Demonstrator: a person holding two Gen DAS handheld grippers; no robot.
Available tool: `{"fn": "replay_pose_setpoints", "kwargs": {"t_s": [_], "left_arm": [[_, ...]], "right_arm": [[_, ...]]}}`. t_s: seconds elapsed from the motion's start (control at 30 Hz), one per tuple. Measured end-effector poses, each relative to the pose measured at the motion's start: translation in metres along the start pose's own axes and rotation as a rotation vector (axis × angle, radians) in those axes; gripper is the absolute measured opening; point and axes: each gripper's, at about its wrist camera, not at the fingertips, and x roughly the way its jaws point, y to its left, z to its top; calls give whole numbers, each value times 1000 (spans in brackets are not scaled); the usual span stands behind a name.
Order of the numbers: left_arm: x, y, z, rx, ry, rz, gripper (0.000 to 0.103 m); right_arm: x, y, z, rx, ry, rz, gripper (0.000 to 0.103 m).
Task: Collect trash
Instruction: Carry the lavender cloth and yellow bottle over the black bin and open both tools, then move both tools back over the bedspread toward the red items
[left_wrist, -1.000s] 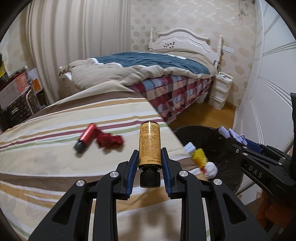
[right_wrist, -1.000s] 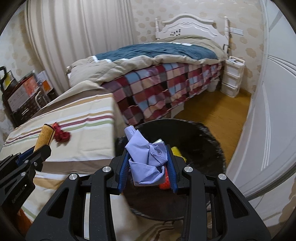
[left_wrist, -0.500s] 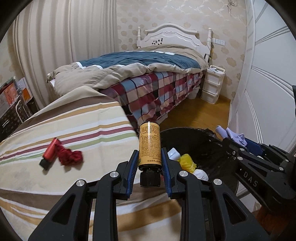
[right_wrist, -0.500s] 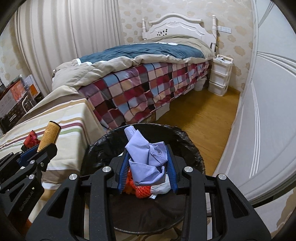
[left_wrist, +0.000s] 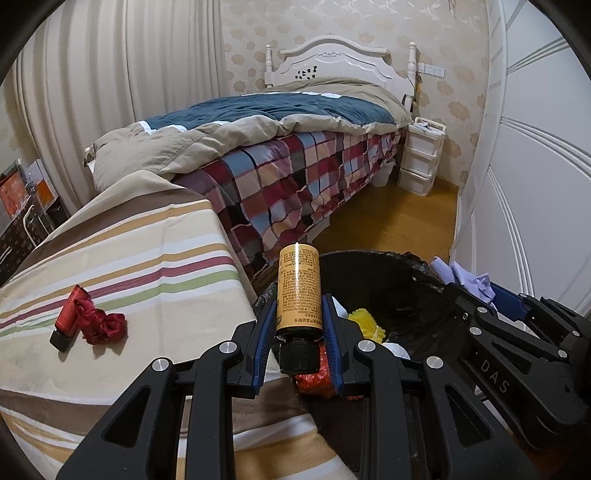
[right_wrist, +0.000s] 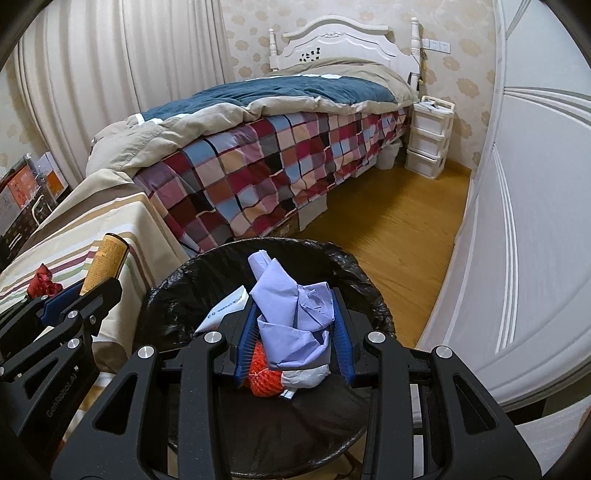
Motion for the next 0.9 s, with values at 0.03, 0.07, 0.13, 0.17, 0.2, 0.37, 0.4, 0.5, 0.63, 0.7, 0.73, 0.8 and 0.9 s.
{"fn": "replay_pose_setpoints", "kwargs": {"t_s": [0.03,0.07,0.13,0.17,0.2,0.37,0.4,0.5,0.63,0.7,0.73,0.8,0.9], "left_arm": [[1,-1,1,1,2,0,27],[1,-1,1,2,4,-1,27],[2,-2,1,1,9,-1,28],[3,-2,1,1,12,0,32],[3,-2,1,-1,14,1,41],[0,-1,-1,-4,0,15,66],[-1,-1,-1,-3,-3,21,72],[-6,2,-1,-6,-19,42,77],[-13,10,-4,3,-35,87,81],[-17,19,-8,-2,-35,103,82],[-19,24,-9,-5,-33,110,83],[-22,34,-14,-23,-26,127,83],[-28,55,-21,-56,-11,156,83]], "right_arm": [[1,0,0,0,1,-3,36],[1,-1,0,1,1,-5,36],[1,-2,-1,5,3,-10,36],[1,-3,-1,7,3,-11,36],[2,-4,-2,8,6,-14,37],[0,-6,-4,20,-3,-32,53],[-1,-6,-4,20,-3,-34,55],[-4,-6,-4,22,-12,-43,63],[-8,-4,-4,29,-15,-37,75],[-11,1,-4,19,-15,-30,78],[-13,3,-5,14,-14,-28,78],[-15,11,-6,-2,-13,-16,78],[-18,25,-8,-20,-8,9,78]]}}
